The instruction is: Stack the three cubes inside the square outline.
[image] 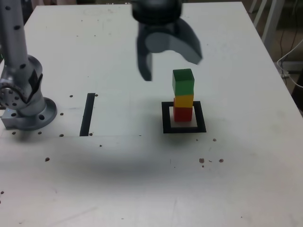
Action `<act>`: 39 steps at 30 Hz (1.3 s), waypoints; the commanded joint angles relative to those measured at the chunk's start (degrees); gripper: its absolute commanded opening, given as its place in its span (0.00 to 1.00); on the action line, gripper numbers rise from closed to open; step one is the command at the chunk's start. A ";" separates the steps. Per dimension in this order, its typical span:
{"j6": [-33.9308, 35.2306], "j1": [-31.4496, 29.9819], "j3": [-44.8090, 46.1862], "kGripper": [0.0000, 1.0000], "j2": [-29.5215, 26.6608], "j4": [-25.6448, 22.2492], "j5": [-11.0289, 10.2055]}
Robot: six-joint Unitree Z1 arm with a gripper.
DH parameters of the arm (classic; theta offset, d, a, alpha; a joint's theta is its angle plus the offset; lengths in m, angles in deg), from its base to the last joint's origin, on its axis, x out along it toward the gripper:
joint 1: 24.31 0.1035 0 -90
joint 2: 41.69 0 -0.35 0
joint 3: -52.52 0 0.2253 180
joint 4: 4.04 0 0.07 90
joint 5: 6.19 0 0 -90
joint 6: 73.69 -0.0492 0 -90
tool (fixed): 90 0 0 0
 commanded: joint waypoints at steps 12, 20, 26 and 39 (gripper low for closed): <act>0.01 -0.15 19.43 0.99 -14.51 2.24 0.24; 1.30 -0.24 25.85 0.99 -16.12 3.68 0.98; 2.55 -0.24 29.88 0.99 -15.66 5.68 0.94; 4.38 -2.34 36.33 0.99 -15.29 11.92 3.22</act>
